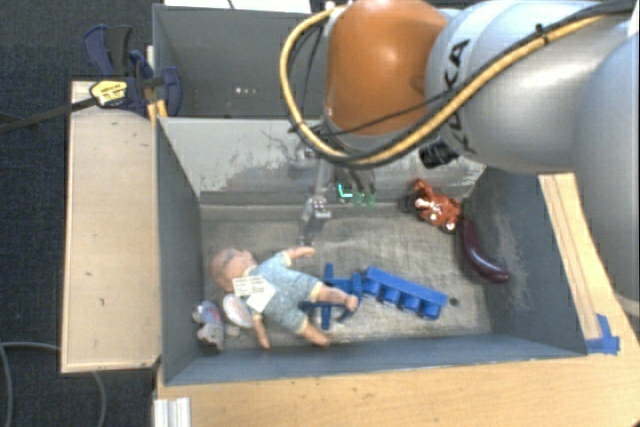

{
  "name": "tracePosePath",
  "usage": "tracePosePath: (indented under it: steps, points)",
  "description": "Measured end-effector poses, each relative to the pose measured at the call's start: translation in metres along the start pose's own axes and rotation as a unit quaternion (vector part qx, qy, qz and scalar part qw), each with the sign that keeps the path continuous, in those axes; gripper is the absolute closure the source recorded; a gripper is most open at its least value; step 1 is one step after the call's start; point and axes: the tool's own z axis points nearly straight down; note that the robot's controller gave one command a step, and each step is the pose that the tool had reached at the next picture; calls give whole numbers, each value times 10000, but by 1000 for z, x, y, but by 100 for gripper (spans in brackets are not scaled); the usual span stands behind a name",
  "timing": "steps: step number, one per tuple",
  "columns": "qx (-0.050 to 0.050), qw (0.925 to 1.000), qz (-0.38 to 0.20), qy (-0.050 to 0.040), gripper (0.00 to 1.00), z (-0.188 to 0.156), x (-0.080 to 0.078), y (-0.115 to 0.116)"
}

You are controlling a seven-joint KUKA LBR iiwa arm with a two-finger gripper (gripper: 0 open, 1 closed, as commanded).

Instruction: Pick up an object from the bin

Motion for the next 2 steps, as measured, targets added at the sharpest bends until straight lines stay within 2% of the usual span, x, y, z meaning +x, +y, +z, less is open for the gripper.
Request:
tracePosePath:
  steps: [1, 2]
  points:
    - [-5, 10000, 19, -40, 0, -5, -2, -1]
    - [-3, 9985, -536, -52, 0, 43, 16, 7]
